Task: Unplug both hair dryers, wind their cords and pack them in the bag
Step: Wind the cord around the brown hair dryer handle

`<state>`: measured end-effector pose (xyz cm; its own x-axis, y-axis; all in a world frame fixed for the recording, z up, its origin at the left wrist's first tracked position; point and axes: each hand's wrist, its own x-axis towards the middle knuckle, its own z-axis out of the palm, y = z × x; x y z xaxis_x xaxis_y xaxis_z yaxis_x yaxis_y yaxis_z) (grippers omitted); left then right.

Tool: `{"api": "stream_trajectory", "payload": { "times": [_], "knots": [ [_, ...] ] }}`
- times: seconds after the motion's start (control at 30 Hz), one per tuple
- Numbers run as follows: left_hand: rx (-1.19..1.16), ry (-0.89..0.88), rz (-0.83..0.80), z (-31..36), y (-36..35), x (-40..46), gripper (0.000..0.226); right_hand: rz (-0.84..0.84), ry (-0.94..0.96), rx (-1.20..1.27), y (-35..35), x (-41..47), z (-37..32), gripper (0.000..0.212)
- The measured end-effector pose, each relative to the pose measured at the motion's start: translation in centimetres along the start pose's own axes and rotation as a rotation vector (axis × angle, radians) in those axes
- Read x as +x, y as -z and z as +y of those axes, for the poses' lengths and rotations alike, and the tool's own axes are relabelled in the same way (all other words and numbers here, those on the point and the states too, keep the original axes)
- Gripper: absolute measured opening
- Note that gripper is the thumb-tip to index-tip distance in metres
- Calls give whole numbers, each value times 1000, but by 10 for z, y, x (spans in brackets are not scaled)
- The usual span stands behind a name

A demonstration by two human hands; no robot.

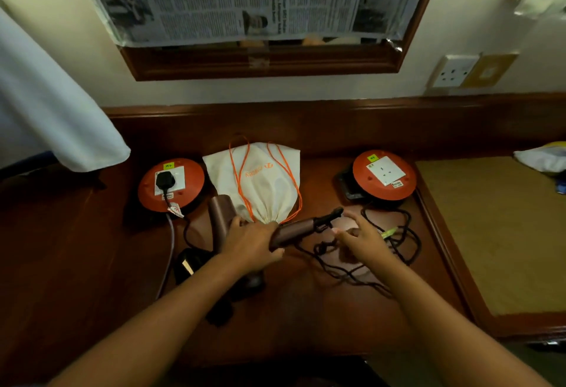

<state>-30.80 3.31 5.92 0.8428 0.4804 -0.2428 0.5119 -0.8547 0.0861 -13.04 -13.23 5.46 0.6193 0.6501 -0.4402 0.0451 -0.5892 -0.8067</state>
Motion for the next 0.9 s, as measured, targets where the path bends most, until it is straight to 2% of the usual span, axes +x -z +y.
{"api": "stream_trajectory", "payload": {
  "times": [0.07, 0.17, 0.23, 0.33, 0.4, 0.47, 0.57, 0.67, 0.9],
  "knots": [
    [44, -13, 25, -3, 16, 4, 47, -70, -33, 120, 8, -1, -10, 48],
    [81, -27, 27, -7, 40, 13, 49, -50, 4, 424, 18, 4, -20, 42],
    [88, -14, 44, -7, 57, 20, 50, -84, 51, 532, 23, 5, -32, 39],
    [123, -11, 74, 0, 78, 30, 50, -168, 121, 423, 17, 5, -53, 28],
    [157, -12, 95, 7, 87, 36, 51, -67, 182, 332, 13, 6, -63, 10],
    [162, -3, 103, 11, 95, 41, 55, 47, 227, 347, 18, 6, -66, 16],
    [156, 13, 52, 10, 104, 47, 64, 61, 262, 456, 35, 4, -62, 19],
    [130, 33, 50, 11, 110, 51, 56, -64, 285, 511, 50, 0, -57, 25],
    [-265, 126, 59, 31, 114, 57, 28, -511, 233, 713, 55, 4, -61, 22]
  ]
}}
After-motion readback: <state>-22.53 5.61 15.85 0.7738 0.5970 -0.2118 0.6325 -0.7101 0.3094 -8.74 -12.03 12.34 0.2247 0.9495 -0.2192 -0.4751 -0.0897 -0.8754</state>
